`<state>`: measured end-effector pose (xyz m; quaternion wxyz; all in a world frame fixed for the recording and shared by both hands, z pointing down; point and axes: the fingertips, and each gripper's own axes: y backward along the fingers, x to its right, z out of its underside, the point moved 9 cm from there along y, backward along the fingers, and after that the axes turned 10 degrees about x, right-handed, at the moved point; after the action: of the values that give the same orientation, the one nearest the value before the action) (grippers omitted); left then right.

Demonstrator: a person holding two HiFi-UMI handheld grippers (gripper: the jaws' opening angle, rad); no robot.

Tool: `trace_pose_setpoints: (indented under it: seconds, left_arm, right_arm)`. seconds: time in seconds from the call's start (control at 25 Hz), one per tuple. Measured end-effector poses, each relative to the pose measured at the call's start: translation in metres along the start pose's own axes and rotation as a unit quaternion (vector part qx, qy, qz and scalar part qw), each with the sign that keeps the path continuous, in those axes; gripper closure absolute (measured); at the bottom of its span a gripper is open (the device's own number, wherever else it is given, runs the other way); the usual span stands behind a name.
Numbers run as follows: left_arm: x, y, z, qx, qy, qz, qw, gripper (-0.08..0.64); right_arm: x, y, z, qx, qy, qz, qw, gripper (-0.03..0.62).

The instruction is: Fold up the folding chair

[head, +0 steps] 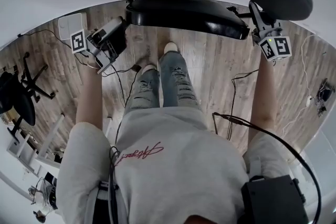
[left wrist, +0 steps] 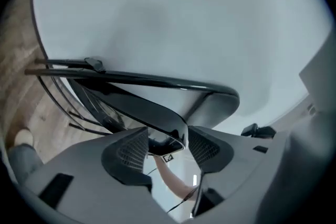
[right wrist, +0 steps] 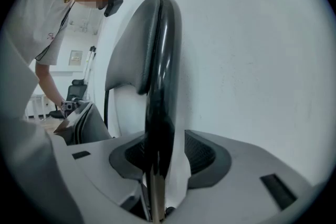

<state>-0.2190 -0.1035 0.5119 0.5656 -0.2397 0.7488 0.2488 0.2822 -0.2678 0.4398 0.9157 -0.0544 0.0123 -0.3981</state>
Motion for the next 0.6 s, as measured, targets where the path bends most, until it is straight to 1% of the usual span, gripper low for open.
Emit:
trace_pose_setpoints:
  seconds: [0.04, 0.08, 0.12, 0.2, 0.24, 0.28, 0.32, 0.36, 0.4, 0.48, 0.52, 0.56, 0.6]
  left_arm:
    - [0.005, -0.002, 0.007, 0.002, -0.027, -0.004, 0.9996, 0.341]
    - [0.009, -0.003, 0.015, 0.01, -0.048, -0.002, 0.9988, 0.388]
    - [0.011, -0.004, 0.021, 0.024, -0.066, 0.005, 0.9975, 0.413]
    - [0.012, -0.002, 0.03, 0.059, -0.101, 0.015, 0.9931, 0.424]
    - [0.011, 0.0, 0.034, 0.072, -0.127, 0.013, 0.9892, 0.431]
    - [0.012, 0.002, 0.037, 0.081, -0.163, 0.005, 0.9832, 0.438]
    - [0.015, 0.006, 0.041, 0.088, -0.211, -0.008, 0.9736, 0.47]
    - [0.02, 0.009, 0.045, 0.094, -0.265, -0.023, 0.9594, 0.538]
    - [0.027, 0.011, 0.05, 0.1, -0.32, -0.038, 0.9414, 0.54]
    - [0.042, 0.006, 0.059, 0.105, -0.413, -0.049, 0.9031, 0.543]
    - [0.048, -0.001, 0.065, 0.103, -0.45, -0.044, 0.886, 0.543]
    - [0.053, -0.011, 0.071, 0.097, -0.48, -0.036, 0.8709, 0.543]
    - [0.058, -0.022, 0.078, 0.093, -0.504, -0.028, 0.8581, 0.543]
  right_arm:
    - [-0.002, 0.008, 0.005, 0.005, -0.008, 0.019, 1.0, 0.419]
    - [-0.006, 0.016, 0.009, 0.009, -0.012, 0.037, 0.999, 0.419]
    - [-0.011, 0.024, 0.012, 0.011, -0.012, 0.053, 0.998, 0.419]
    - [-0.02, 0.043, 0.017, 0.016, -0.012, 0.086, 0.996, 0.42]
    - [-0.025, 0.055, 0.018, 0.021, -0.013, 0.105, 0.994, 0.42]
    - [-0.031, 0.068, 0.019, 0.026, -0.015, 0.123, 0.992, 0.425]
    - [-0.039, 0.08, 0.018, 0.033, -0.018, 0.14, 0.99, 0.459]
    - [-0.049, 0.09, 0.014, 0.04, -0.02, 0.155, 0.987, 0.494]
    - [-0.062, 0.098, 0.008, 0.046, -0.019, 0.167, 0.985, 0.531]
    - [-0.093, 0.104, -0.007, 0.051, -0.005, 0.184, 0.982, 0.561]
    - [-0.111, 0.102, -0.014, 0.053, 0.005, 0.188, 0.981, 0.569]
    - [-0.129, 0.098, -0.019, 0.054, 0.015, 0.19, 0.98, 0.574]
    - [-0.146, 0.092, -0.024, 0.056, 0.025, 0.192, 0.979, 0.575]
